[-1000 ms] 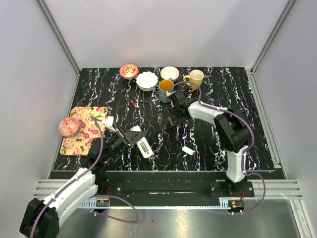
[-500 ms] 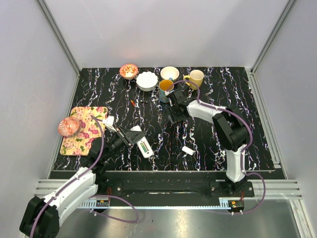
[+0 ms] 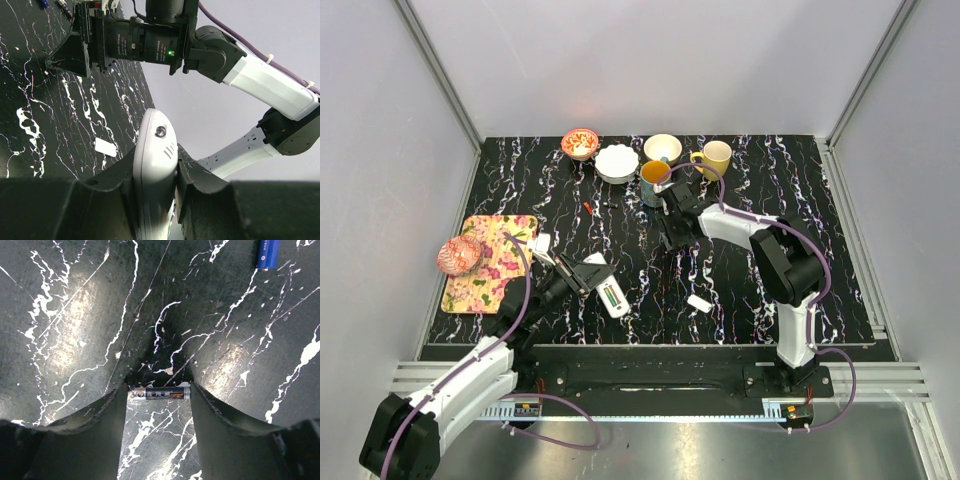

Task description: Load the batteries into the remote control

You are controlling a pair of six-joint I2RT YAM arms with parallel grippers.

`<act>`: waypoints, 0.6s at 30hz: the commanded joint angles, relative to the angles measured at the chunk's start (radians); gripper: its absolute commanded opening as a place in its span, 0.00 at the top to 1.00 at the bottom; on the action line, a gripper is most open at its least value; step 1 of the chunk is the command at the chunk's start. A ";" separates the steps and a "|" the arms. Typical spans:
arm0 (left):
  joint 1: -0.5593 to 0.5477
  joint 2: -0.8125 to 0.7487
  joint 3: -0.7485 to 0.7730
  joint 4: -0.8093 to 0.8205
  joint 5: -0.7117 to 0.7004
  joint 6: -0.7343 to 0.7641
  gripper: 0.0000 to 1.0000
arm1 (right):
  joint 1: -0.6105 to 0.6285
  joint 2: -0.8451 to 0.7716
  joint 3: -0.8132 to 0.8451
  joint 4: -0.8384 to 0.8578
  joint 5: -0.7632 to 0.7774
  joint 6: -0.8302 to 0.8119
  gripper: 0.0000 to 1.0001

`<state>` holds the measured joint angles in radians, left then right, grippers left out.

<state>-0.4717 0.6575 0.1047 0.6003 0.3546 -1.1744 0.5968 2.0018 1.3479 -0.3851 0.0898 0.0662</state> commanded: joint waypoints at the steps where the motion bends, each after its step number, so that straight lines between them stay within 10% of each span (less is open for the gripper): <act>1: -0.002 0.004 0.020 0.089 0.001 0.002 1.00 | 0.001 -0.009 -0.056 -0.032 0.007 0.000 0.43; 11: -0.002 -0.007 0.015 0.085 0.001 -0.002 1.00 | -0.017 -0.047 -0.096 -0.003 -0.012 0.082 0.70; 14: -0.002 -0.010 0.015 0.082 -0.002 -0.002 1.00 | -0.022 -0.087 -0.112 0.006 0.039 0.194 1.00; 18: -0.002 -0.010 0.015 0.090 0.000 -0.004 1.00 | -0.020 -0.179 -0.124 -0.026 0.111 0.477 1.00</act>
<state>-0.4717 0.6621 0.1047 0.6048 0.3546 -1.1751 0.5846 1.9305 1.2491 -0.3416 0.1131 0.2546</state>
